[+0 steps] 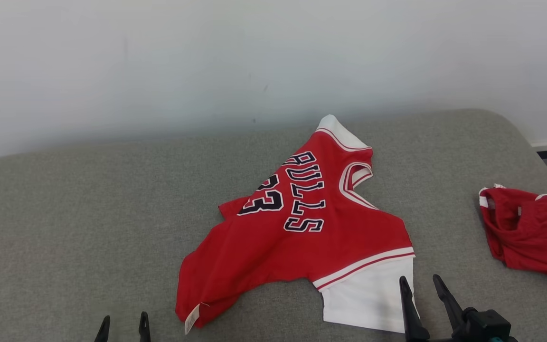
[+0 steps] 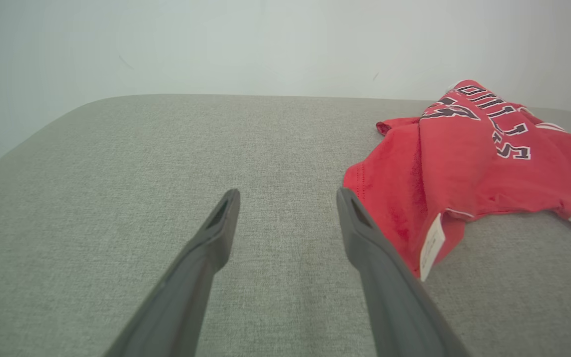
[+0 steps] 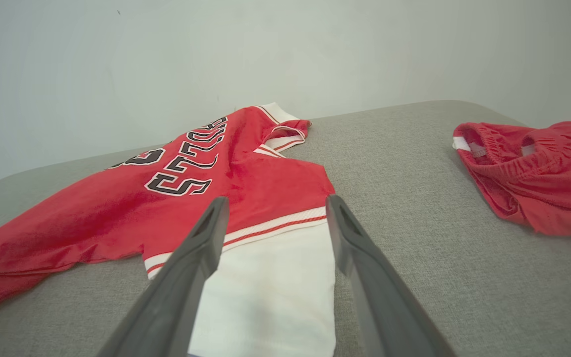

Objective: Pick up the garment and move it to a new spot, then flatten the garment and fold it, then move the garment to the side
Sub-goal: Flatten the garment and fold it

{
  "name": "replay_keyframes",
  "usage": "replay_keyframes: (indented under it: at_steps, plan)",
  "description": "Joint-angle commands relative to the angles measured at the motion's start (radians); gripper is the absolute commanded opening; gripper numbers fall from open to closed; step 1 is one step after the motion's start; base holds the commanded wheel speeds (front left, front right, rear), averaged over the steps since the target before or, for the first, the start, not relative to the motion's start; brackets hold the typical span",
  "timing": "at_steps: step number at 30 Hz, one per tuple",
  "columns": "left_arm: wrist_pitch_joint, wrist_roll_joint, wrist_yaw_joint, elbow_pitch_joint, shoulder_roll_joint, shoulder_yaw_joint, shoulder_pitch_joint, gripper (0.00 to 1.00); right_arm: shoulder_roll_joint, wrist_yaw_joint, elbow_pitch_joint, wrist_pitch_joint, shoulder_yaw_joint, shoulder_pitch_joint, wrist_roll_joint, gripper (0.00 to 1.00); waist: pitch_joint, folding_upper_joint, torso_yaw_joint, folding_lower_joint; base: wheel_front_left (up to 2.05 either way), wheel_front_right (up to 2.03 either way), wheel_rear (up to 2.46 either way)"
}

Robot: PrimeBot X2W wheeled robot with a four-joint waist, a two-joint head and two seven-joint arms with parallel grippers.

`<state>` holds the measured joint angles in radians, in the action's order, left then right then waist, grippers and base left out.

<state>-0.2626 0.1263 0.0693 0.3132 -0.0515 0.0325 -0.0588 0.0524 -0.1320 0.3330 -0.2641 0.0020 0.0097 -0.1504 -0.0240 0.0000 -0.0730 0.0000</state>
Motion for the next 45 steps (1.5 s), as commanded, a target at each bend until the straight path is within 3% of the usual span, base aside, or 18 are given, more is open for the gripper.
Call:
replay_keyframes:
  at_steps: [1,12,21,35,42,43,45]
  plan:
    - [-0.003,0.015,-0.002,0.008,0.001,-0.006,0.012,1.0,-0.003,0.003,-0.001,0.001,0.003,-0.004,-0.009,1.0,0.015,0.0,-0.003,0.0,0.0,0.0,0.0]
    - [-0.003,0.085,0.009,0.087,0.001,-0.055,0.107,1.0,-0.003,0.003,0.005,0.001,0.012,-0.05,0.013,1.0,0.129,0.0,-0.028,0.0,0.0,0.0,0.0]
    - [-0.003,0.066,0.011,0.126,0.001,-0.141,0.173,1.0,0.007,0.003,0.01,0.001,0.023,-0.085,0.014,1.0,0.179,0.0,-0.058,0.0,0.0,0.0,0.0]
    - [-0.003,0.071,-0.063,0.137,0.0,-0.141,0.171,1.0,0.006,0.003,0.016,0.001,0.016,-0.099,0.004,1.0,0.208,0.0,-0.061,0.0,0.0,0.0,0.0]
    - [-0.003,0.104,-0.052,0.125,0.001,-0.149,0.14,1.0,0.003,0.003,0.023,0.001,0.013,-0.098,0.006,1.0,0.201,0.0,-0.055,0.0,0.0,0.0,0.0]
    - [-0.003,0.108,-0.046,0.124,0.001,-0.151,0.139,0.79,0.003,0.003,0.024,0.001,0.012,-0.097,0.006,1.0,0.199,0.0,-0.054,0.0,0.0,0.0,0.0]
    - [-0.003,0.113,-0.037,0.121,0.001,-0.156,0.139,0.0,0.002,0.003,0.028,0.001,0.01,-0.096,0.003,1.0,0.196,0.0,-0.052,0.0,0.0,0.0,0.0]
